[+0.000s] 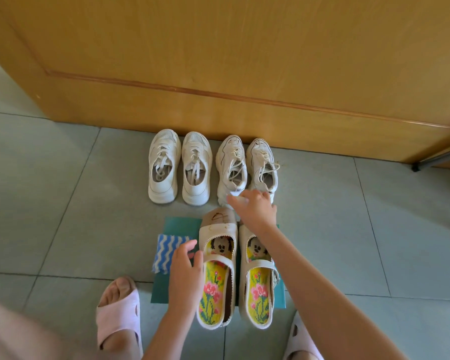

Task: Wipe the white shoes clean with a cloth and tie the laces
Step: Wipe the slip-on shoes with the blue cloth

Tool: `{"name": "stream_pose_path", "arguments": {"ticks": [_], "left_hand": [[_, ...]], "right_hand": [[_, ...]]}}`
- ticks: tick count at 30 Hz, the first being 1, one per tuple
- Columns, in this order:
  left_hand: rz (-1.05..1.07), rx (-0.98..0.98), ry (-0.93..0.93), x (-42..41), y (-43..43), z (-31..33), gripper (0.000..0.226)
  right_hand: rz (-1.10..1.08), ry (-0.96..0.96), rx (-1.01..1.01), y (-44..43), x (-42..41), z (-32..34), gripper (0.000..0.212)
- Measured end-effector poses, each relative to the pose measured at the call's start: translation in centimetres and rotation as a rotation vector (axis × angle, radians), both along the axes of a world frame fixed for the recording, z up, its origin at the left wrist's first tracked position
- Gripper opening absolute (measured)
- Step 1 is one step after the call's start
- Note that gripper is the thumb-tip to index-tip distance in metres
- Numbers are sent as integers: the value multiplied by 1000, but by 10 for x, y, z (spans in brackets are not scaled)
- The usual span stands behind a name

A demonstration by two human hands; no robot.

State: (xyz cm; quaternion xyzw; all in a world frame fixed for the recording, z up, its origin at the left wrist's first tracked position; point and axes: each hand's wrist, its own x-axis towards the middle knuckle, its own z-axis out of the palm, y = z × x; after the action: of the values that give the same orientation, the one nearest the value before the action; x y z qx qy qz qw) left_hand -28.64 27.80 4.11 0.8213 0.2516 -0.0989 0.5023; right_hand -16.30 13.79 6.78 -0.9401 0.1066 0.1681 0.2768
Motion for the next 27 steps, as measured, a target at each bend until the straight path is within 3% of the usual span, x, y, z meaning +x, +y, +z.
{"name": "stream_pose_path", "arguments": {"ticks": [3, 8, 14, 20, 23, 25, 27], "left_hand": [[23, -29, -21, 0, 2, 1, 29], [68, -28, -39, 2, 13, 0, 29], [105, -15, -63, 3, 22, 0, 29], [88, 15, -70, 2, 28, -7, 31], [63, 116, -72, 2, 36, -14, 32], [51, 180, -70, 3, 41, -18, 32], [43, 220, -60, 4, 46, -23, 33]], "right_hand": [[92, -9, -134, 20, 1, -2, 40], [-57, 0, 37, 14, -2, -1, 41], [-155, 19, 24, 0, -9, 1, 25], [-240, -31, 355, -13, -10, -8, 44], [-473, -88, 507, -42, -10, -12, 68], [-622, -127, 509, -75, -19, -20, 59], [-686, -72, 387, -107, -37, -32, 54]]}}
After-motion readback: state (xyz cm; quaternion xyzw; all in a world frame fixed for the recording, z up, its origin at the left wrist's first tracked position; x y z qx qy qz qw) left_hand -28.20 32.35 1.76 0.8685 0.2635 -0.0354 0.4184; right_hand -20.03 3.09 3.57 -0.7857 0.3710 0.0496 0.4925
